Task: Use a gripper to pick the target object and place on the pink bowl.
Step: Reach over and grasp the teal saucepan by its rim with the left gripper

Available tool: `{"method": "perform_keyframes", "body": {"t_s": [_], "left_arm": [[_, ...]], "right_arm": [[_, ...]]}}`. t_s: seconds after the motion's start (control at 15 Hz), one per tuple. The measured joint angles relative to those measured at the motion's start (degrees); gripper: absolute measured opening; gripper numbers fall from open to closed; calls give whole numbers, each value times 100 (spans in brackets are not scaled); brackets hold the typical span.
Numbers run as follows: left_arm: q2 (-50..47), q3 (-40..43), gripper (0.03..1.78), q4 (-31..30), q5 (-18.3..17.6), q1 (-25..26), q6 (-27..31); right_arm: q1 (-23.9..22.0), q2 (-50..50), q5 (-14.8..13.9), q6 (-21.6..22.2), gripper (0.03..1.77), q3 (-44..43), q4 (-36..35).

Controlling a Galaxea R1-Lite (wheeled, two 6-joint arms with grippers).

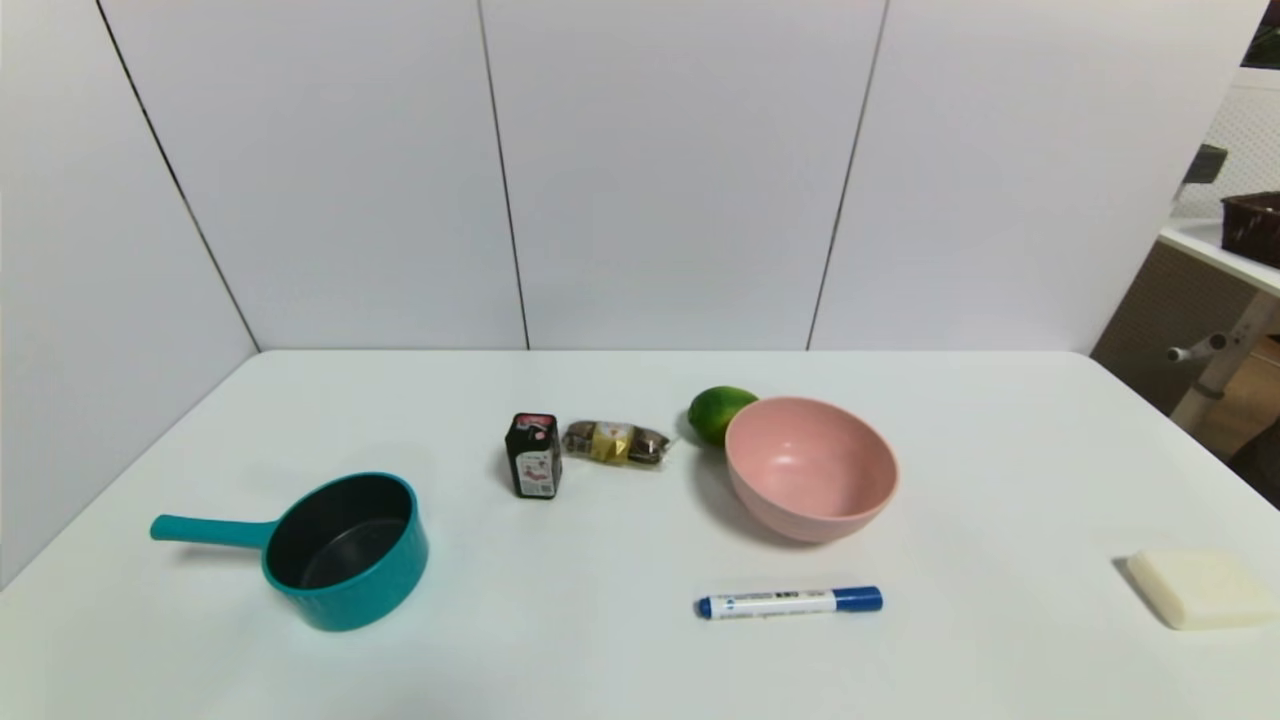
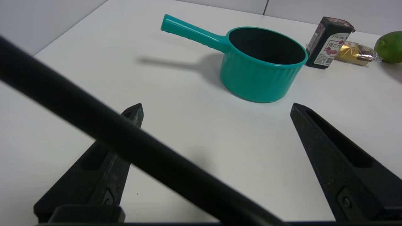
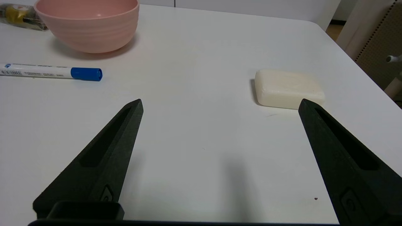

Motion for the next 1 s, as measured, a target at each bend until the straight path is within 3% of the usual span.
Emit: {"method": "perform_keyframes", "body": {"t_s": [0.47, 0.73, 1.0], "left_arm": [[18, -38, 169, 152, 11, 2, 121], [484, -702, 169, 338, -263, 0, 794], [1749, -1792, 169, 967, -709, -54, 1619]], "right_arm": [[0, 0, 0, 2, 171, 0, -5], [0, 0, 2, 0, 171, 0, -5], [0, 0, 2, 2, 171, 0, -2]]}}
